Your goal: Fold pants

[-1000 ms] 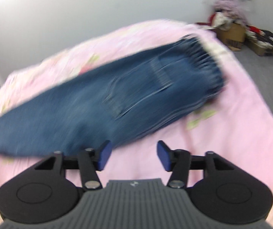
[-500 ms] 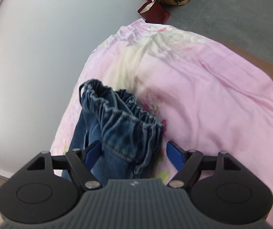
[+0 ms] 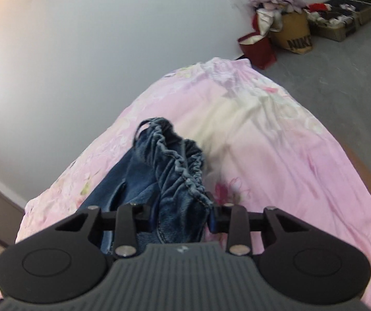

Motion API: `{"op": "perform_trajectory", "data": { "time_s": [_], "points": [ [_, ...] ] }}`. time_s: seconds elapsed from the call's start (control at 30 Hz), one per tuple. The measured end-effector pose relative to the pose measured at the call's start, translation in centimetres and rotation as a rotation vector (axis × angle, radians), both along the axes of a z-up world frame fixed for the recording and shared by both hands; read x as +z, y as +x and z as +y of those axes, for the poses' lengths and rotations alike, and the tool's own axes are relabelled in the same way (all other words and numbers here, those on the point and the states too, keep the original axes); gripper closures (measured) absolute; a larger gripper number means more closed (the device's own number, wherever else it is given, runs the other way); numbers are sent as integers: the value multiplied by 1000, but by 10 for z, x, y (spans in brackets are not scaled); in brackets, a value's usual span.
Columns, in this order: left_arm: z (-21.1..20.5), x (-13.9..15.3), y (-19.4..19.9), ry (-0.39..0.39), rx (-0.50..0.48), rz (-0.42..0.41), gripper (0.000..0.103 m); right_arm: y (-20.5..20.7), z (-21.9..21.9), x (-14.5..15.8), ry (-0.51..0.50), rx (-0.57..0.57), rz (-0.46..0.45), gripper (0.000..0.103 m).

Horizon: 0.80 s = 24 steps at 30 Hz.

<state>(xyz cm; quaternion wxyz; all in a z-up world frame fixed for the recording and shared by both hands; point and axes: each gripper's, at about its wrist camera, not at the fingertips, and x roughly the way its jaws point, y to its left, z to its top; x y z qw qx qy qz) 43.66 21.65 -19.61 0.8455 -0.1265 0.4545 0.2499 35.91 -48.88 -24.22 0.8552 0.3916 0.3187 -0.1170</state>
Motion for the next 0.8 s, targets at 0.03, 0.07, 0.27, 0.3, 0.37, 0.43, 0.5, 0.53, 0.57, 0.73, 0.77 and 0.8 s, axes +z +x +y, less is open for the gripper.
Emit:
{"op": "perform_trajectory", "data": {
  "time_s": [0.03,0.07,0.27,0.3,0.37,0.43,0.5,0.53,0.57,0.73,0.77,0.8],
  "points": [
    [-2,1,0,18,-4,4,51,3,-4,-12,27,-17,40,72],
    [-6,4,-1,54,-13,14,56,4,-6,-24,45,-25,71,72],
    [-48,50,-20,130,-195,-119,67,-1,-8,-24,61,-15,52,72],
    [-63,59,-24,113,-257,-147,67,-1,-8,-22,69,-12,53,71],
    [-95,74,-30,73,-372,-184,67,2,-6,-14,51,5,51,71],
    [-137,85,-36,1,-494,-221,70,4,0,-3,12,22,50,71],
    [-183,90,-41,-68,-620,-255,78,5,4,5,-3,27,51,71],
    [-209,90,-43,-81,-681,-260,84,6,5,8,-4,27,54,71],
    [-234,88,-44,-93,-746,-256,86,6,5,10,0,26,55,71],
    [-341,49,-56,-81,-978,-188,89,6,6,13,6,14,56,71],
    [-353,40,-60,-82,-1001,-172,89,6,7,14,3,16,55,72],
    [-364,30,-63,-82,-1019,-153,89,6,7,14,0,18,54,72]
  ]
}}
